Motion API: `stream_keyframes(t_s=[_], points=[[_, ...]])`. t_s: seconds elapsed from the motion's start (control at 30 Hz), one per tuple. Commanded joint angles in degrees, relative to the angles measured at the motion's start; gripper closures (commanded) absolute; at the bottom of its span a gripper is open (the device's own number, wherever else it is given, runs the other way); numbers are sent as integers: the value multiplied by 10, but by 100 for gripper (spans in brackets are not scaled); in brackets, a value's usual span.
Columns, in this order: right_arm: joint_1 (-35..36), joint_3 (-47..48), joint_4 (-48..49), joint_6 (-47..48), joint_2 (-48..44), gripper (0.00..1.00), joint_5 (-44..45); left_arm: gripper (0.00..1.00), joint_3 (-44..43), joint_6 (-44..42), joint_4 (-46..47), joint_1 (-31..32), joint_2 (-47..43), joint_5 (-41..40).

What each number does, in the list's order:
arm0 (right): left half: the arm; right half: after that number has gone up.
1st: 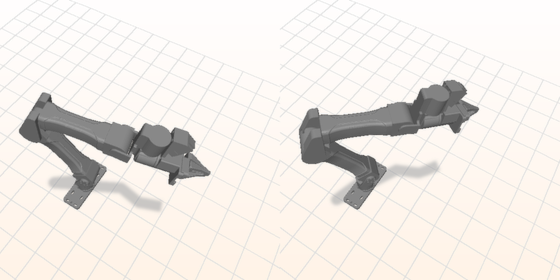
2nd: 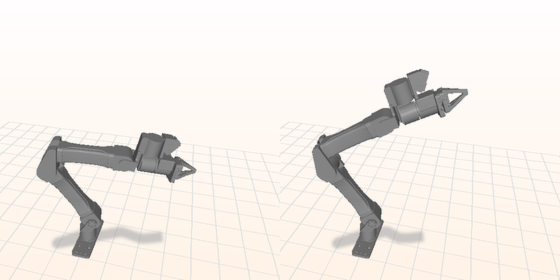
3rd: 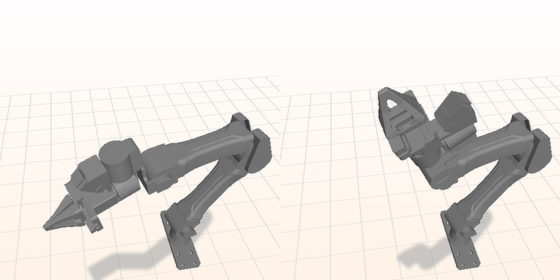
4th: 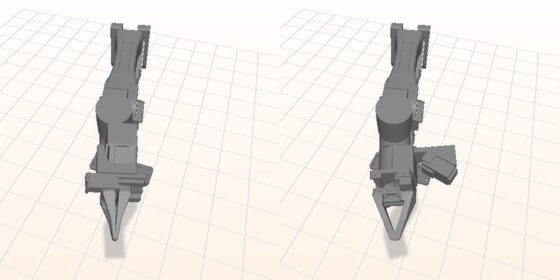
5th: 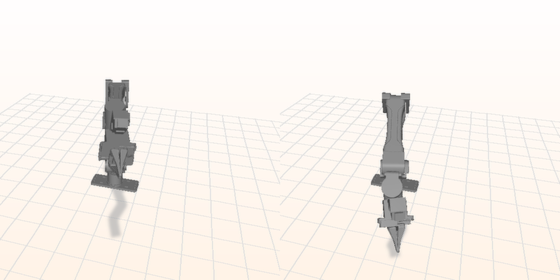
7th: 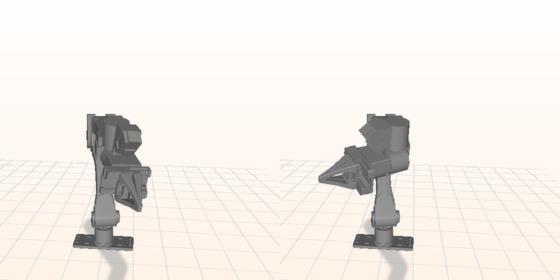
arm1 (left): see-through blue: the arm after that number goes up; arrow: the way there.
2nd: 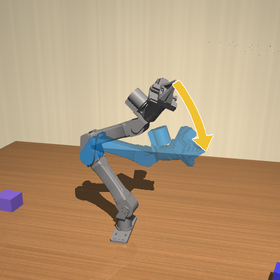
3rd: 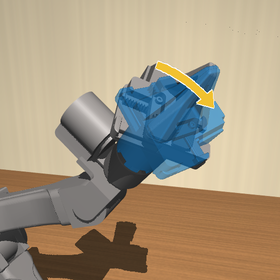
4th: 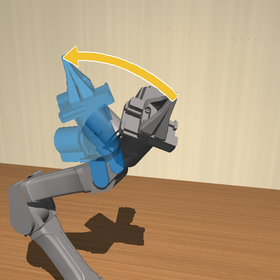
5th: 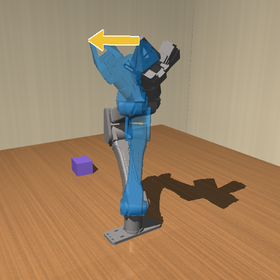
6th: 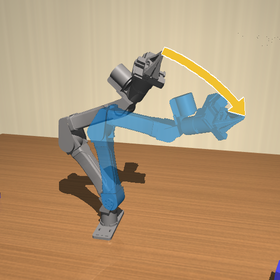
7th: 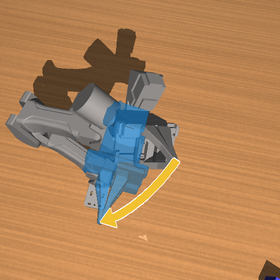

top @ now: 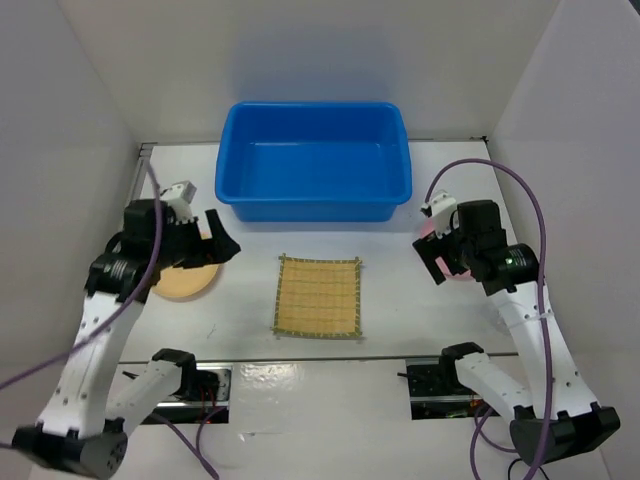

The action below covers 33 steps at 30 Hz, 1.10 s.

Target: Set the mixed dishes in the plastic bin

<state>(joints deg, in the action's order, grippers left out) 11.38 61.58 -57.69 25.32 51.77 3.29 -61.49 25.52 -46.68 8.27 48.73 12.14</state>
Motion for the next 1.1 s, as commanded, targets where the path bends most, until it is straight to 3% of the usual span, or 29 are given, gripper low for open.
stream_keyframes(t_s=[0.0, 0.23, 0.4, 0.5, 0.57, 0.63, 0.7, 0.77, 0.87, 0.9, 0.97, 1.07], points=[[2, -22, 9, -4, -5, 1, 32, 0, -10, -12, -33, 13, 102, 40], [34, 6, 27, 93, 38, 1, -64, 0, -5, 69, -4, 87, 157, 15], [122, 27, 61, 64, 158, 1, -101, 0, 1, 121, -4, 162, 233, -44], [128, 45, 92, 39, 196, 1, -125, 0, -6, 164, -10, 192, 273, -103], [128, 51, 116, 6, 226, 1, -125, 0, 7, 169, 6, 198, 285, -96], [128, 51, 123, 1, 251, 1, -125, 0, 46, 180, 60, 167, 312, 17], [128, 57, 131, -35, 298, 1, -113, 0, 85, 194, 108, 157, 331, 69], [128, 62, 123, -48, 343, 1, -152, 0, 94, 209, 139, 199, 331, 27], [128, 62, 123, -48, 383, 1, -197, 0, 86, 201, 146, 199, 336, 20], [128, 62, 123, -57, 390, 1, -209, 10, 91, 201, 159, 199, 341, 20], [128, 62, 147, -82, 396, 1, -223, 41, 116, 217, 201, 199, 342, 20], [128, 62, 160, -88, 396, 1, -228, 41, 136, 222, 230, 199, 342, 20]])
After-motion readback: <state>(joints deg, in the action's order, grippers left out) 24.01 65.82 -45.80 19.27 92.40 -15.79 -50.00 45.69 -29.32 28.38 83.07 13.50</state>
